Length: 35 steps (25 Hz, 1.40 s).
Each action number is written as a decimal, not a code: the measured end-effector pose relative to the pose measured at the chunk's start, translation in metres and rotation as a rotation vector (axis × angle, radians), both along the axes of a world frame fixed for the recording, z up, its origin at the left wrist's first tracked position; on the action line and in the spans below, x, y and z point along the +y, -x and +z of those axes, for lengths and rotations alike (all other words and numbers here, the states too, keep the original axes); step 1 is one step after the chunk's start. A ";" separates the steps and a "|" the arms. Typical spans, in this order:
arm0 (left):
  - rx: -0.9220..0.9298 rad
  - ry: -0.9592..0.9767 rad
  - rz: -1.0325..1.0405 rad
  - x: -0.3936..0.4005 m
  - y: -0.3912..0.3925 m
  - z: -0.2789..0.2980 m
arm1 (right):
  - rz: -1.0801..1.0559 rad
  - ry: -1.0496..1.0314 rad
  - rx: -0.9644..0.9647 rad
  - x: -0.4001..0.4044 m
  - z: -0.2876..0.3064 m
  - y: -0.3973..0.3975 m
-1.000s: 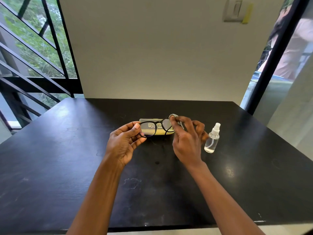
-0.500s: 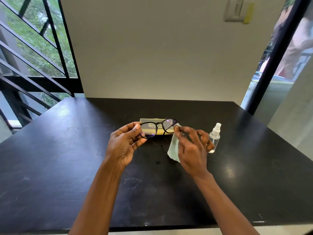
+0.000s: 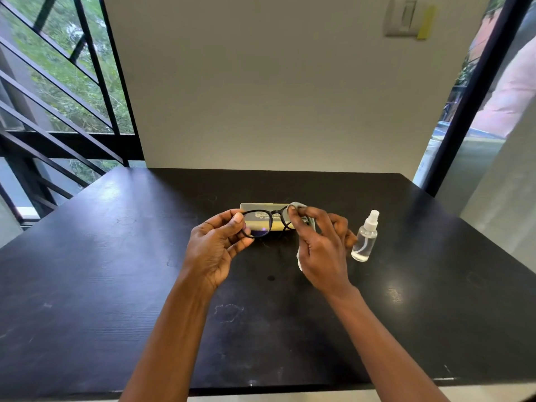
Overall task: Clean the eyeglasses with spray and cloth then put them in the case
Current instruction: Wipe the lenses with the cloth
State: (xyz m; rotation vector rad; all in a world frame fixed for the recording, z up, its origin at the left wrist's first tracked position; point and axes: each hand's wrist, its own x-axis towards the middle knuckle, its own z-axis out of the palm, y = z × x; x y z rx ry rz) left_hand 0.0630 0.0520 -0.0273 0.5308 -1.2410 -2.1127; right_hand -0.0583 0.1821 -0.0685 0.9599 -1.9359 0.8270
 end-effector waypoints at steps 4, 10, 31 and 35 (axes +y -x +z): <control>0.003 -0.018 0.010 0.001 0.000 -0.002 | 0.031 -0.059 0.095 0.007 -0.006 -0.001; 0.005 -0.047 -0.002 -0.002 -0.003 -0.003 | 0.060 -0.007 0.153 0.017 -0.016 0.006; -0.019 0.003 0.016 -0.001 -0.008 -0.001 | 0.028 -0.093 0.208 0.014 -0.007 -0.007; -0.015 0.029 0.034 -0.006 -0.010 0.001 | -0.022 -0.062 0.140 0.020 -0.004 0.003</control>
